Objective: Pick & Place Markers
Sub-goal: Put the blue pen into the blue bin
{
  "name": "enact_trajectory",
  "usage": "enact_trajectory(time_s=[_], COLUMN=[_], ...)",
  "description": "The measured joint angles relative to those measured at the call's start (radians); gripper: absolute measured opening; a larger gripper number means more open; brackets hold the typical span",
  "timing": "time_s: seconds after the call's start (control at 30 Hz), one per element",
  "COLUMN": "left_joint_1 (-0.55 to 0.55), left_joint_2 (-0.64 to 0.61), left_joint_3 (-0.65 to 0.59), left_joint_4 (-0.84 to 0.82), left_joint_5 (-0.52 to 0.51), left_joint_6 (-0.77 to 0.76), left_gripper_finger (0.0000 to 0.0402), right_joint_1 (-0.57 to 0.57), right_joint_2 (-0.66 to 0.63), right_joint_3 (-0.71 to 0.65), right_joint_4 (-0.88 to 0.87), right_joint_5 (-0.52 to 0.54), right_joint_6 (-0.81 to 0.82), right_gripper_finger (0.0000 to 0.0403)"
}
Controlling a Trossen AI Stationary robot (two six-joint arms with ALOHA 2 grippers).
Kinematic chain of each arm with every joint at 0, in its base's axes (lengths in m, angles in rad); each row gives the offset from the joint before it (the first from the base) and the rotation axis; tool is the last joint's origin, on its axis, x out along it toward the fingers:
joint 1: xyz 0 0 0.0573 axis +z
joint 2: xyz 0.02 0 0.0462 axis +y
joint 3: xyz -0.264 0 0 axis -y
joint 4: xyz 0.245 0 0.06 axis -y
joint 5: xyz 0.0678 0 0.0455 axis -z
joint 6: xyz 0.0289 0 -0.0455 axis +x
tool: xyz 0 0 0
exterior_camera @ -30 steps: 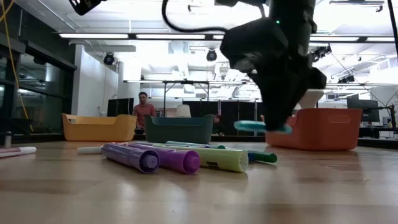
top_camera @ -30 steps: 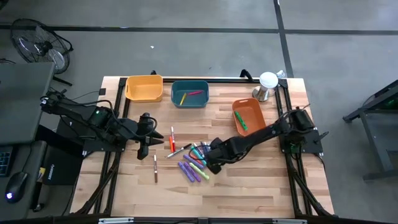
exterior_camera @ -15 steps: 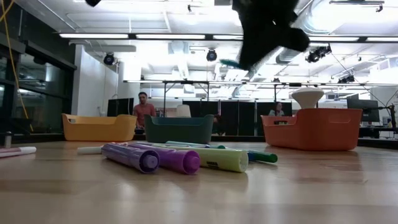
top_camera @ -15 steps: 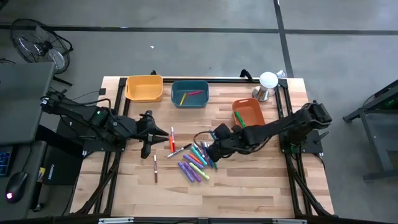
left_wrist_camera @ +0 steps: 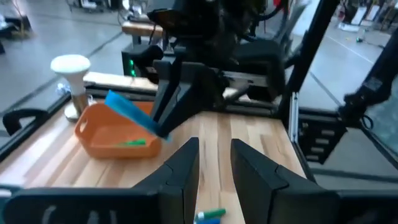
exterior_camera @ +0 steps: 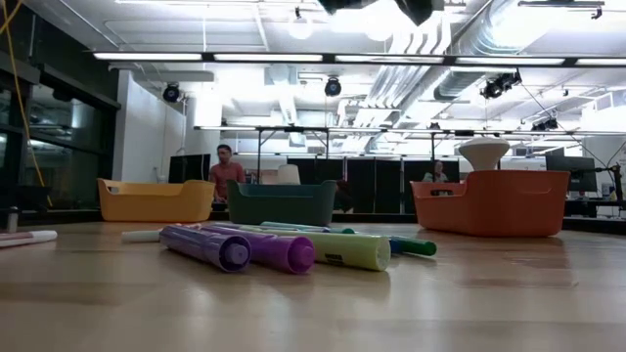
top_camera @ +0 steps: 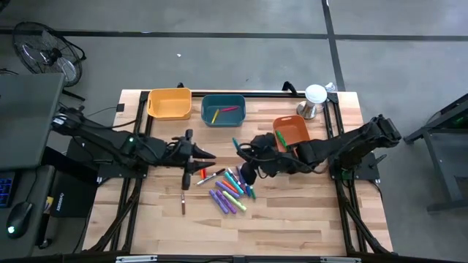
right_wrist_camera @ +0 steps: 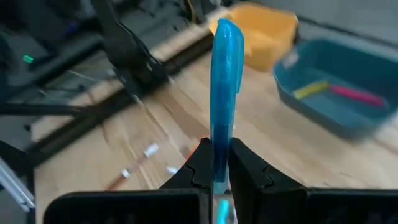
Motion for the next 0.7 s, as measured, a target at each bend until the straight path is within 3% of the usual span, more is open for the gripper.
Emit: enact_trajectory(time_s=[0.3, 0.57, 0.7], left_joint_1=[0.000, 0.000, 0.000], left_joint_2=[0.079, 0.105, 0.105], left_joint_3=[0.000, 0.000, 0.000], left_joint_4=[0.183, 0.248, 0.266], left_joint_5=[-0.050, -0.181, -0.190], left_joint_6=[0.015, -0.030, -0.035], left_gripper_finger=[0.0090, 0.0090, 0.0090], right_joint_1=[0.009, 0.040, 0.048], right_joint_2=[-0.002, -0.032, -0.049], right_joint_3=[0.000, 0.002, 0.002], right_joint_4=[0.198, 0.217, 0.228], right_joint_5=[-0.015, -0.020, -0.030], right_joint_6=[-0.214, -0.319, -0.370], right_gripper_finger=[0.0019, 0.0019, 0.0019])
